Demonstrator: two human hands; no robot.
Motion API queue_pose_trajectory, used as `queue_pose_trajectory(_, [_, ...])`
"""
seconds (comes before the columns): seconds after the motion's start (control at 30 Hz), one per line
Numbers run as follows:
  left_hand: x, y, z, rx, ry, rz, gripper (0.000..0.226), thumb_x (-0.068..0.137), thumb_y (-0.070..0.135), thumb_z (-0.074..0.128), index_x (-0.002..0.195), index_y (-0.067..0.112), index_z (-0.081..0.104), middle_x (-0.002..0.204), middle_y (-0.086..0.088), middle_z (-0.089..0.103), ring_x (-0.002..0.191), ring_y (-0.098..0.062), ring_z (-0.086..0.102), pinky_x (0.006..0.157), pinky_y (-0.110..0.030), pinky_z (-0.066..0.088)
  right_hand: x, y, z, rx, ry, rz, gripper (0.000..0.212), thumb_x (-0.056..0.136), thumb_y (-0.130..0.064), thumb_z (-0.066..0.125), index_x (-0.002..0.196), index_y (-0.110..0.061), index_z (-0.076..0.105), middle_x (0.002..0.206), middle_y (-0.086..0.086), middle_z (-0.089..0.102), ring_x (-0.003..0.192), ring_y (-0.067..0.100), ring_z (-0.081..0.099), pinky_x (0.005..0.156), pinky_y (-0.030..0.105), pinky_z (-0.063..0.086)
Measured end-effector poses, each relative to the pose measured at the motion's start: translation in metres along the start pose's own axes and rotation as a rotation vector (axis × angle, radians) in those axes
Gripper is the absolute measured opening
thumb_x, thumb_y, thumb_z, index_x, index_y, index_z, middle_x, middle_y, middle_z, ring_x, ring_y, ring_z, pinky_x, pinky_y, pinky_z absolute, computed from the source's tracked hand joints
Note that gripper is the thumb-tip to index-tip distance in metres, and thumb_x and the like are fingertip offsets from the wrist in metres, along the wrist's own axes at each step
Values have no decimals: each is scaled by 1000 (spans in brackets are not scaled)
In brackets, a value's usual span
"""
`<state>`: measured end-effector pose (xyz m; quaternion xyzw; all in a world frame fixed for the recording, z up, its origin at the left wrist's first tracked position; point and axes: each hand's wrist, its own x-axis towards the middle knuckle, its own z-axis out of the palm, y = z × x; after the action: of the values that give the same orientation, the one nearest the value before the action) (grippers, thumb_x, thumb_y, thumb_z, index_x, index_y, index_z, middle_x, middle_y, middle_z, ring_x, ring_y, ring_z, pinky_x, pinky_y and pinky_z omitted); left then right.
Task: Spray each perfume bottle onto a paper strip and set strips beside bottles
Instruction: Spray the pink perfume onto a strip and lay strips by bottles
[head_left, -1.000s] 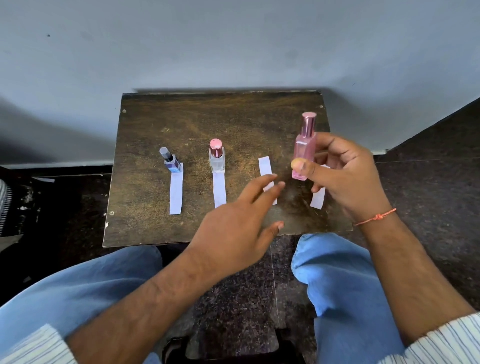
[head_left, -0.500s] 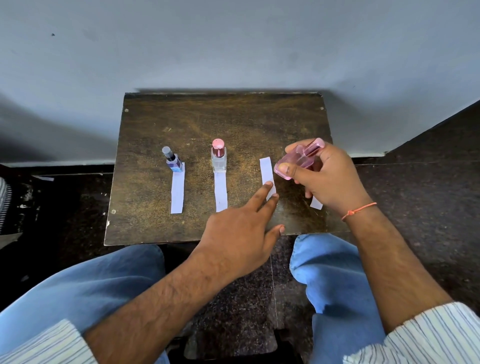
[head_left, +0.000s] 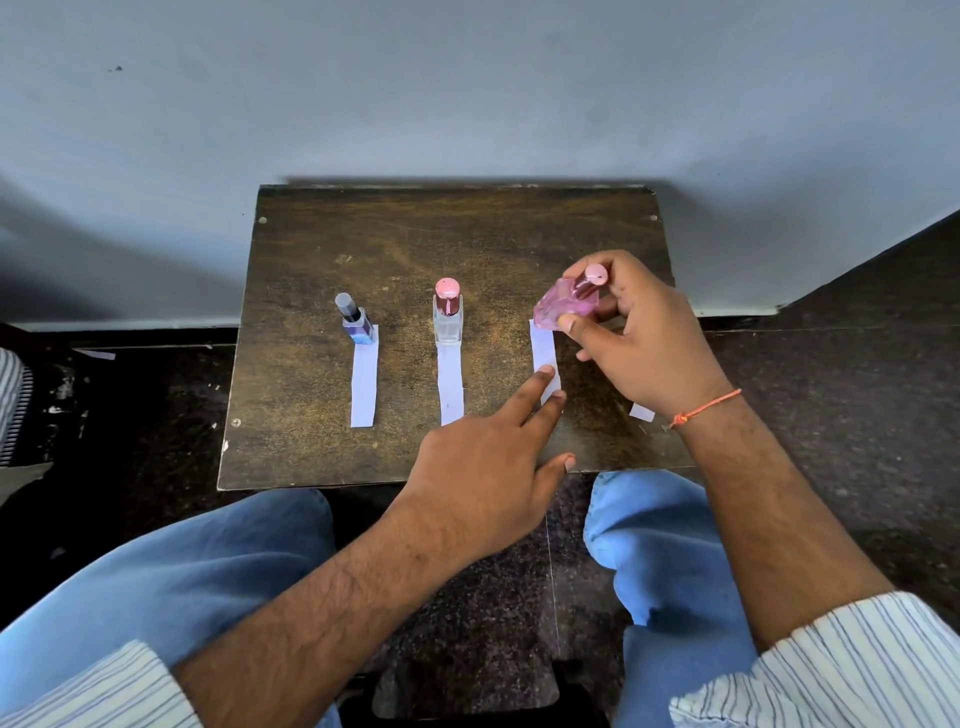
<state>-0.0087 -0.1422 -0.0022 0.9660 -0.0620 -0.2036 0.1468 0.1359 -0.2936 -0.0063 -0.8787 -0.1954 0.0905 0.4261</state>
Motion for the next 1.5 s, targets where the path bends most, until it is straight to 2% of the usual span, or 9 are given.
queue_pose_trajectory(0.1, [1, -1, 0, -4, -1, 2, 71, 108, 66, 19, 170, 36, 2, 175, 23, -22, 126, -25, 66, 82, -46, 60, 2, -1, 3, -29, -18, -3, 36, 98, -15, 76, 128, -27, 63, 102, -4, 78, 69, 12, 78, 80, 47, 67])
queue_pose_trajectory(0.4, [1, -2, 0, -15, -2, 11, 71, 108, 67, 19, 170, 37, 3, 175, 23, -22, 130, -24, 64, 85, -48, 61, 3, -8, 4, -77, -34, -11, 43, 98, -15, 75, 138, -24, 63, 103, -5, 76, 81, 12, 77, 88, 48, 65])
queue_pose_trajectory(0.67, [1, -4, 1, -20, 7, 17, 71, 108, 67, 20, 170, 37, 4, 175, 24, -22, 130, -24, 64, 85, -48, 61, 1, -12, 5, -122, -67, -15, 44, 99, -15, 75, 140, -23, 62, 102, -8, 75, 83, 3, 73, 90, 40, 63])
queue_pose_trajectory(0.87, [0, -3, 2, -14, 0, 5, 71, 108, 67, 20, 170, 38, 3, 174, 25, -23, 124, -24, 66, 80, -45, 58, 2, -10, 6, -111, -62, -22, 44, 98, -13, 75, 140, -23, 63, 101, -11, 74, 81, -1, 72, 89, 35, 62])
queue_pose_trajectory(1.07, [0, -3, 3, -15, -7, 7, 71, 108, 68, 19, 170, 38, 2, 174, 25, -24, 124, -24, 66, 80, -46, 59, 1, -8, 5, -110, -71, -22, 45, 98, -12, 75, 140, -22, 63, 103, -4, 76, 84, 9, 75, 90, 37, 62])
queue_pose_trajectory(1.2, [1, -4, 3, -20, 3, 10, 71, 107, 68, 20, 170, 38, 3, 174, 25, -24, 125, -24, 66, 83, -47, 61, 0, -6, 6, -113, -77, -28, 45, 98, -12, 76, 140, -24, 63, 104, -6, 75, 85, 8, 74, 89, 36, 61])
queue_pose_trajectory(1.27, [1, -4, 3, -23, 5, 12, 71, 107, 68, 19, 170, 38, 3, 174, 25, -23, 126, -24, 65, 84, -48, 62, 0, -5, 6, -114, -83, -32, 48, 96, -11, 76, 140, -26, 62, 108, -8, 74, 86, 9, 73, 87, 31, 60])
queue_pose_trajectory(1.43, [-1, -4, 1, -23, 44, 11, 70, 108, 66, 23, 169, 34, 12, 178, 19, -15, 125, -23, 67, 83, -47, 63, 1, 0, 1, -79, -92, -54, 65, 90, -6, 80, 146, -29, 58, 126, -16, 65, 89, 8, 70, 76, 5, 47])
queue_pose_trajectory(1.5, [-1, -5, 1, -27, 71, 5, 69, 108, 65, 25, 168, 33, 17, 178, 18, -10, 121, -22, 69, 82, -47, 64, 1, 3, -2, -82, -76, -60, 67, 88, -8, 84, 145, -31, 58, 128, -13, 62, 88, 11, 67, 75, 8, 49])
